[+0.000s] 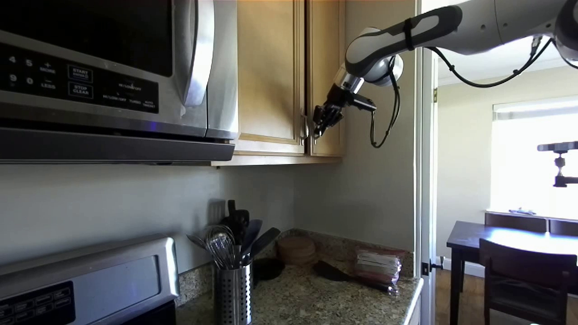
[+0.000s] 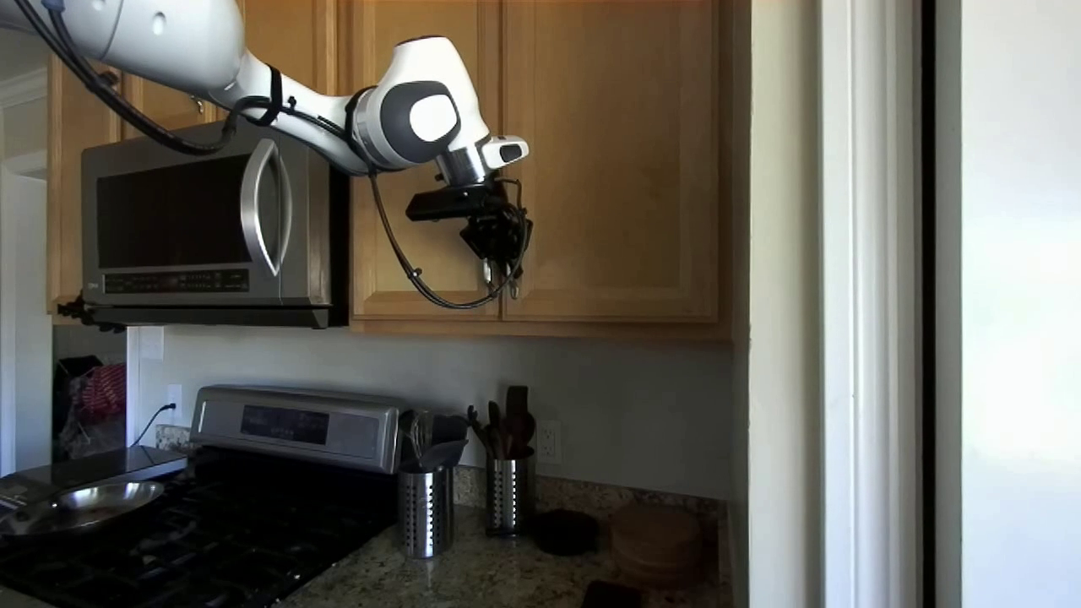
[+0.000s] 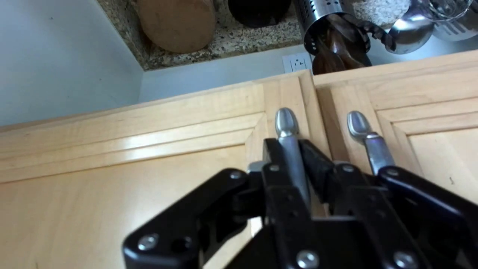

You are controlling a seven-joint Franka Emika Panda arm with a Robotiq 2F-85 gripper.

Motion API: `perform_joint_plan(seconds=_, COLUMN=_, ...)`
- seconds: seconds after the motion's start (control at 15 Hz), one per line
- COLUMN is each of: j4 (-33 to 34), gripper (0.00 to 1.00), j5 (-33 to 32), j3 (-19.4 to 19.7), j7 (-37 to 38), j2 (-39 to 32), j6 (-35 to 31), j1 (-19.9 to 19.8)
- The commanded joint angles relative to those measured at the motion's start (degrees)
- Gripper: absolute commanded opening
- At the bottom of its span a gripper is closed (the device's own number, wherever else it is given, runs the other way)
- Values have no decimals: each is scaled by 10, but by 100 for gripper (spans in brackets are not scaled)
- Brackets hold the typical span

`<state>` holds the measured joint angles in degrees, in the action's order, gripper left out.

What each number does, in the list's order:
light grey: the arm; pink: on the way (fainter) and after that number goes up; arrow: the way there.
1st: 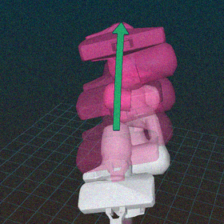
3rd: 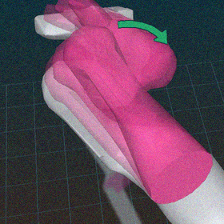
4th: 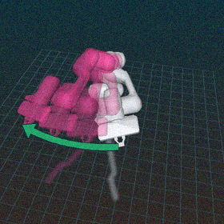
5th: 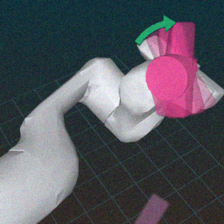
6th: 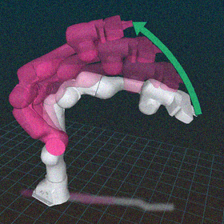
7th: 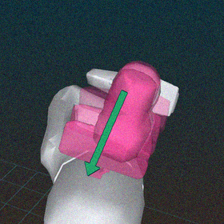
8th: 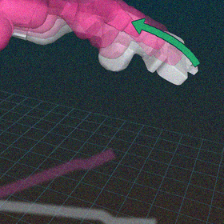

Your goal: Open the right drawer of the cabinet.

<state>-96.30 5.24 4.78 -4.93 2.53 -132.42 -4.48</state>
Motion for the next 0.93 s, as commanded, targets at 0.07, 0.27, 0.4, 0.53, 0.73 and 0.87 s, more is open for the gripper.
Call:
perform_joint_plan(seconds=0.07, j4=-48, gripper=10, j5=-69, j3=24, j7=43, j2=34, j6=30, j1=-28)
perform_joint_plan(seconds=0.27, j4=-58, gripper=9, j5=-87, j3=27, j7=84, j2=53, j6=49, j1=-33)
perform_joint_plan(seconds=0.4, j4=-66, gripper=10, j5=-101, j3=28, j7=109, j2=66, j6=58, j1=-37)
perform_joint_plan(seconds=0.53, j4=-75, gripper=10, j5=-112, j3=29, j7=133, j2=75, j6=68, j1=-42)
perform_joint_plan(seconds=0.73, j4=-83, gripper=9, j5=-127, j3=30, j7=167, j2=90, j6=88, j1=-52)
perform_joint_plan(seconds=0.87, j4=-90, gripper=10, j5=-134, j3=30, j7=176, j2=101, j6=97, j1=-58)
